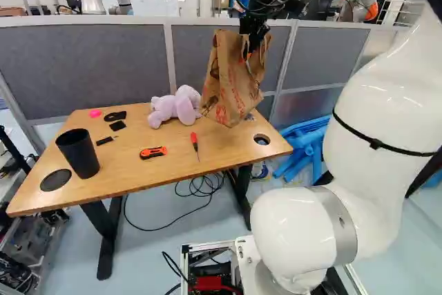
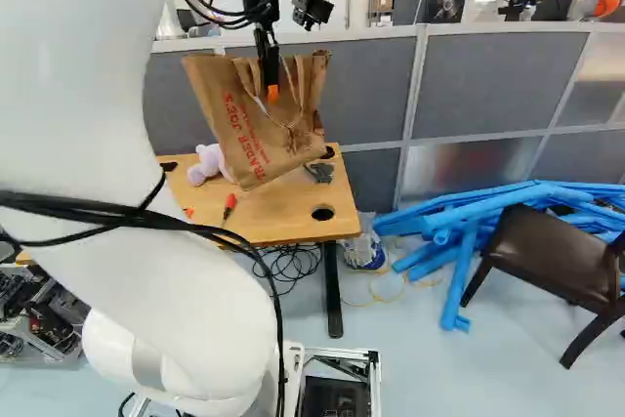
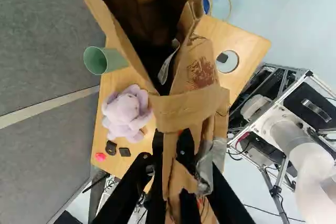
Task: Pick up the bag on the ground and place it on the table
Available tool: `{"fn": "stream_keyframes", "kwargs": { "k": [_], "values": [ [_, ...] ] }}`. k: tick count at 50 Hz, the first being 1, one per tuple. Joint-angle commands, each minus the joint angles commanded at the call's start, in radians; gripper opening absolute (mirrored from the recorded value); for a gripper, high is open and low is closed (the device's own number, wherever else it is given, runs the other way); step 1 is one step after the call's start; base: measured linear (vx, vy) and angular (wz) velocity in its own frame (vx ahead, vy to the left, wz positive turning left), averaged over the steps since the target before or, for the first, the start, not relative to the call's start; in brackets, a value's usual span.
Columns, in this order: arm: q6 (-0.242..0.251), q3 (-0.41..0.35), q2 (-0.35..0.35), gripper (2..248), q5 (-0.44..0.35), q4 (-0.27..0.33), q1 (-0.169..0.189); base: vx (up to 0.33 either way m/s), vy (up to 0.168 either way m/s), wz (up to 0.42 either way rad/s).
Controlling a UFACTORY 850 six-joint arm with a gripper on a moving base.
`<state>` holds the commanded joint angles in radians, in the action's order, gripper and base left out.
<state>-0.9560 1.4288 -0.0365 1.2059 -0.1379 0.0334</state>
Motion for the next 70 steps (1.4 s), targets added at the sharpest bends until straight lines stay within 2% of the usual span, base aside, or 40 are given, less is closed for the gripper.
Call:
{"fn": "stream_keyframes", "kwargs": {
  "k": [37,70],
  "values": [
    [0.0,0.023,-0.022,21,0.069,-0.02,0.009,0.0,0.0,0.0],
    [0.0,0.049,-0.046,21,0.098,0.029,0.051,0.0,0.0,0.0]
  ]
}}
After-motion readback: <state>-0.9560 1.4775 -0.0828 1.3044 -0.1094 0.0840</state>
